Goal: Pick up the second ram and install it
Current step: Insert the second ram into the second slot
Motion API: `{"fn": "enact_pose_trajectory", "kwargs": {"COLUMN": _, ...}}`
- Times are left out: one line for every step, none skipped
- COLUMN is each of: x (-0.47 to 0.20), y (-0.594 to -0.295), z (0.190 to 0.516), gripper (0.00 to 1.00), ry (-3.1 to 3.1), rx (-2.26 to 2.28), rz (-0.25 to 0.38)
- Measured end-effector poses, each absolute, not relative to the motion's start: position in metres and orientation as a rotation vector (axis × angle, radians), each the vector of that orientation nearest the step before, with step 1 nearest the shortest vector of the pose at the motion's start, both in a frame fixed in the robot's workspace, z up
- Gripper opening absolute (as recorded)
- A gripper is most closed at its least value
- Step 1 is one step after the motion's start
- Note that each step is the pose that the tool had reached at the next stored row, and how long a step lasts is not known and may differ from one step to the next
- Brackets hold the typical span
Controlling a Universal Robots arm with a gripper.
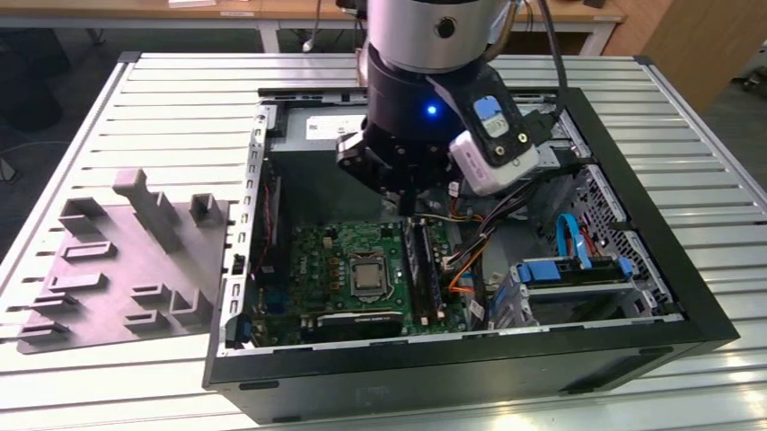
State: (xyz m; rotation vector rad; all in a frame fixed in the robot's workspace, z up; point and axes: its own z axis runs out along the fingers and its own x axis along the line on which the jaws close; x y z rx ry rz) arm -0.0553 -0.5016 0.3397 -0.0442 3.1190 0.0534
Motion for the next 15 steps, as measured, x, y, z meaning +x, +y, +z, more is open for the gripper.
{"fn": "enact_pose_trajectory", "kwargs": {"x": -0.053, "y": -0.502, "z": 0.338, "gripper": 0.11, "ry": 3.119, "rx": -0.044, "rz": 0.053}}
{"fn": "enact_pose_trajectory", "kwargs": {"x": -0.051, "y": -0.502, "z": 0.336, "gripper": 0.11, "ry": 3.119, "rx": -0.044, "rz": 0.053}}
{"fn": "enact_pose_trajectory", "kwargs": {"x": -0.049, "y": -0.502, "z": 0.335, "gripper": 0.11, "ry": 3.119, "rx": -0.044, "rz": 0.053}}
{"fn": "enact_pose_trajectory", "kwargs": {"x": -0.048, "y": -0.502, "z": 0.333, "gripper": 0.11, "ry": 3.119, "rx": -0.044, "rz": 0.053}}
{"fn": "enact_pose_trajectory", "kwargs": {"x": -0.046, "y": -0.502, "z": 0.331, "gripper": 0.11, "ry": 3.119, "rx": -0.044, "rz": 0.053}}
{"fn": "enact_pose_trajectory", "kwargs": {"x": -0.045, "y": -0.502, "z": 0.329, "gripper": 0.11, "ry": 3.119, "rx": -0.044, "rz": 0.054}}
{"fn": "enact_pose_trajectory", "kwargs": {"x": -0.043, "y": -0.502, "z": 0.327, "gripper": 0.11, "ry": 3.119, "rx": -0.044, "rz": 0.054}}
{"fn": "enact_pose_trajectory", "kwargs": {"x": -0.042, "y": -0.502, "z": 0.325, "gripper": 0.11, "ry": 3.119, "rx": -0.044, "rz": 0.053}}
{"fn": "enact_pose_trajectory", "kwargs": {"x": -0.042, "y": -0.502, "z": 0.324, "gripper": 0.11, "ry": 3.119, "rx": -0.044, "rz": 0.053}}
{"fn": "enact_pose_trajectory", "kwargs": {"x": -0.041, "y": -0.501, "z": 0.322, "gripper": 0.11, "ry": 3.119, "rx": -0.044, "rz": 0.053}}
{"fn": "enact_pose_trajectory", "kwargs": {"x": -0.041, "y": -0.501, "z": 0.320, "gripper": 0.11, "ry": 3.119, "rx": -0.043, "rz": 0.053}}
{"fn": "enact_pose_trajectory", "kwargs": {"x": -0.041, "y": -0.501, "z": 0.318, "gripper": 0.11, "ry": 3.119, "rx": -0.043, "rz": 0.053}}
{"fn": "enact_pose_trajectory", "kwargs": {"x": -0.040, "y": -0.500, "z": 0.316, "gripper": 0.11, "ry": 3.119, "rx": -0.042, "rz": 0.053}}
{"fn": "enact_pose_trajectory", "kwargs": {"x": -0.040, "y": -0.500, "z": 0.315, "gripper": 0.11, "ry": 3.119, "rx": -0.042, "rz": 0.053}}
{"fn": "enact_pose_trajectory", "kwargs": {"x": -0.039, "y": -0.499, "z": 0.313, "gripper": 0.11, "ry": 3.119, "rx": -0.040, "rz": 0.054}}
